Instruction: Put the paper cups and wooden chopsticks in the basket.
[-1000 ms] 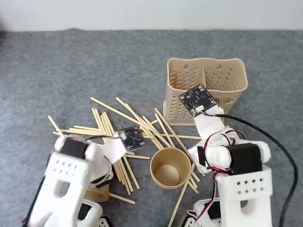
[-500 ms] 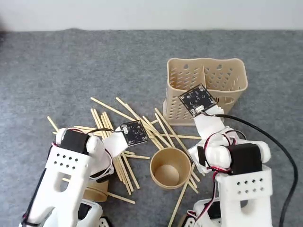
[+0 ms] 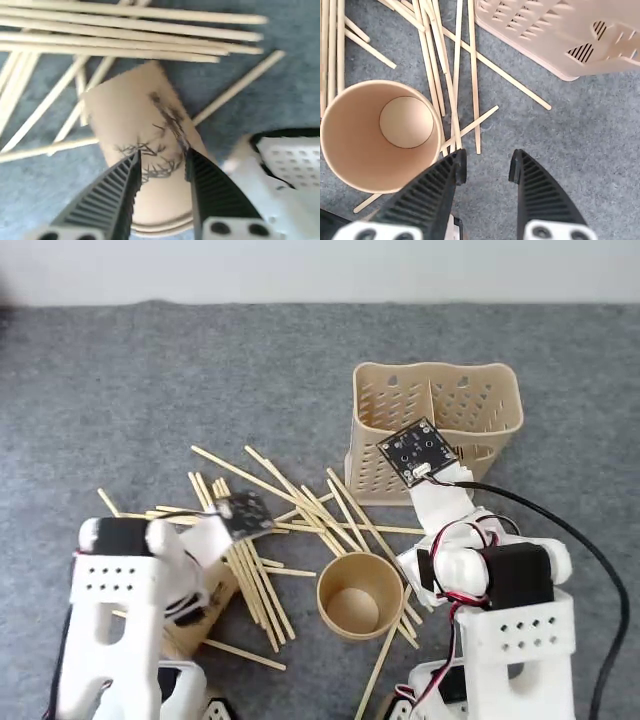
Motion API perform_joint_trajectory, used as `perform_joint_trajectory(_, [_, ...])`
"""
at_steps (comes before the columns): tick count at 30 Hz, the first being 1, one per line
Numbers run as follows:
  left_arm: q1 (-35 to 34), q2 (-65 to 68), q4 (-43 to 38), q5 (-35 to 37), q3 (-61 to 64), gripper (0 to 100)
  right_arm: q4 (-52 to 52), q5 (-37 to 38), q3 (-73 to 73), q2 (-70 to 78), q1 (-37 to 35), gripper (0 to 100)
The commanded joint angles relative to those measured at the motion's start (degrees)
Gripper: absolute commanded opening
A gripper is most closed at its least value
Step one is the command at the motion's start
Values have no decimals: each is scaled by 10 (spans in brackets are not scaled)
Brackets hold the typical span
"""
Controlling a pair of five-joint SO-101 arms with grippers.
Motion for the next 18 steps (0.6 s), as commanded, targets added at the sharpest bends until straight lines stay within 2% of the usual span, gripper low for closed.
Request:
perform_joint_trajectory(1, [-67, -11, -47, -31, -5, 143, 21, 4, -19, -16, 7, 154])
perform_joint_trajectory(5, [-135, -13, -105, -37, -14, 144, 21, 4, -19, -16, 7, 154])
perform_joint_trajectory(8, [-171, -16, -109, -38, -51, 145, 21, 3, -19, -17, 7, 154])
perform_joint_trajectory(14, [-214, -16, 18, -71, -180, 145, 21, 2, -19, -17, 7, 154])
perform_joint_trajectory(18, [-251, -16, 33, -100, -214, 145, 21, 2, -19, -17, 7, 154])
